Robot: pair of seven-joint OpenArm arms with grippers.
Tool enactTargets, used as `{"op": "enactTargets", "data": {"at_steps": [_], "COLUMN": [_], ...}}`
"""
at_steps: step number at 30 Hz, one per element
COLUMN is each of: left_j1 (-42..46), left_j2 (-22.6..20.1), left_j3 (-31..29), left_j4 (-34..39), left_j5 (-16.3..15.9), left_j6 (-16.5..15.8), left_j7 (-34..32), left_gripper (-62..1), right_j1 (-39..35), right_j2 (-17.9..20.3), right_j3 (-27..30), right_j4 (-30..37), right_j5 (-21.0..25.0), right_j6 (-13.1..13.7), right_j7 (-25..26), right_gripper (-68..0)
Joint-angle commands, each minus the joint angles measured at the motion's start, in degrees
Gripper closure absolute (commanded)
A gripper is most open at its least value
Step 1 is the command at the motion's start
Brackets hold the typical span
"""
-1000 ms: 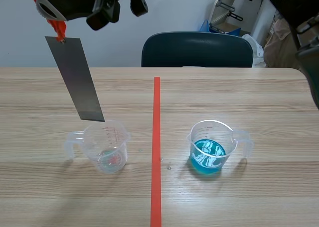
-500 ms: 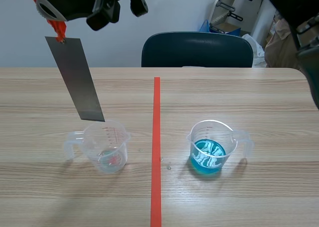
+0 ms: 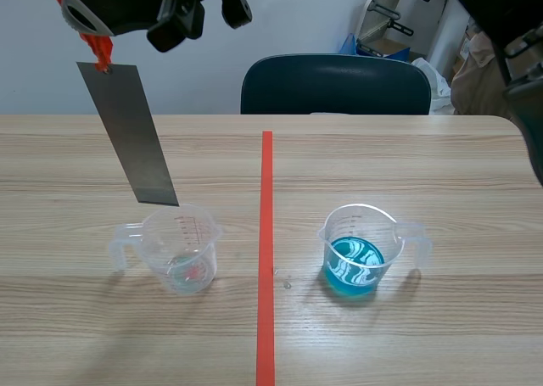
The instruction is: Do the redox reaction experiment
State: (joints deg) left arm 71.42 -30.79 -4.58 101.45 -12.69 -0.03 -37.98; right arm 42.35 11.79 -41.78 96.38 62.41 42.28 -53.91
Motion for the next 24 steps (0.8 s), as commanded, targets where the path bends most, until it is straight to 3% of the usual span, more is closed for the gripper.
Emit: {"op": "enactTargets", "data": {"at_steps": [1,24], "left_j1": [-0.2,-0.2], "left_j2": [0.3,0.3], "left_j3": [0.0,0.0], "left_j4": [0.5,0.5], "left_j5": [-0.2,-0.2], "left_j6": [-0.1,-0.1], "left_j7": [-0.9,1.7], "left_gripper": [-62.3,-62.3], "right_j1": [1.4,1.4], "right_j2": [0.1,0.1], "right_j3": [-0.1,-0.1], "right_j4": [0.5,0.5], "right_j5": [0.6,0.6], "right_j6": [0.4,0.4], "right_j7": [0.6,0.7], "right_gripper": [-0.6,-0.6]}}
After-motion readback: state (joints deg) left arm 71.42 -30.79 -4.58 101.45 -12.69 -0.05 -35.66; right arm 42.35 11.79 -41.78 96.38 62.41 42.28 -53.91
